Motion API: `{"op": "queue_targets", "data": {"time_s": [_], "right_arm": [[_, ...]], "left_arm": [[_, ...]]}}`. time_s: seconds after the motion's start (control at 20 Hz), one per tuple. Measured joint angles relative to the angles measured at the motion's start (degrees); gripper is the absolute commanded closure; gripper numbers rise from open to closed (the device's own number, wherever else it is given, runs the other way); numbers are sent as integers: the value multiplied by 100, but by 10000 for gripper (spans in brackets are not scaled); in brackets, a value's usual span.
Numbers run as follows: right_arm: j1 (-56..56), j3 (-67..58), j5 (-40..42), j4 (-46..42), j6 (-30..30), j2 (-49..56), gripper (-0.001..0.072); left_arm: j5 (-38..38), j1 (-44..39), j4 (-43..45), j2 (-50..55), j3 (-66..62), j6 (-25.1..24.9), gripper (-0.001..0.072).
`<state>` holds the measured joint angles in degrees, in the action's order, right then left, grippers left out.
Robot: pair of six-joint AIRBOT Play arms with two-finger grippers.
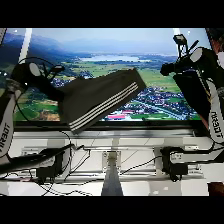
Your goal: Fold the clothes and pants, and hang the long-sleeved shirts on hangers.
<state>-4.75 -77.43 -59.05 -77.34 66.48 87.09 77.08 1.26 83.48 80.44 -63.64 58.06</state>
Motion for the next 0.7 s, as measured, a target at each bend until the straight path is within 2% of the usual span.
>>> {"op": "queue_targets", "data": {"time_s": [0.15,0.2,0.25,0.3,0.35,0.45,0.7], "right_arm": [[26,-7,-514,1130,-579,332,174],[57,-9,-704,1585,-765,476,135],[98,-9,-824,1937,-894,595,45],[160,-9,-883,2295,-1010,728,8],[245,-9,-859,2562,-1054,839,6],[448,-11,-656,2830,-918,1043,6],[927,-17,-79,2798,-210,1497,6]], "left_arm": [[-249,221,363,-28,-101,-291,695],[-404,245,409,-33,-118,-348,695],[-516,256,415,-33,-127,-398,695],[-621,260,398,-35,-136,-415,695],[-721,260,337,-37,-142,-439,695],[-852,260,142,-37,-149,-472,695],[-999,260,-284,52,-153,-509,695]]}}
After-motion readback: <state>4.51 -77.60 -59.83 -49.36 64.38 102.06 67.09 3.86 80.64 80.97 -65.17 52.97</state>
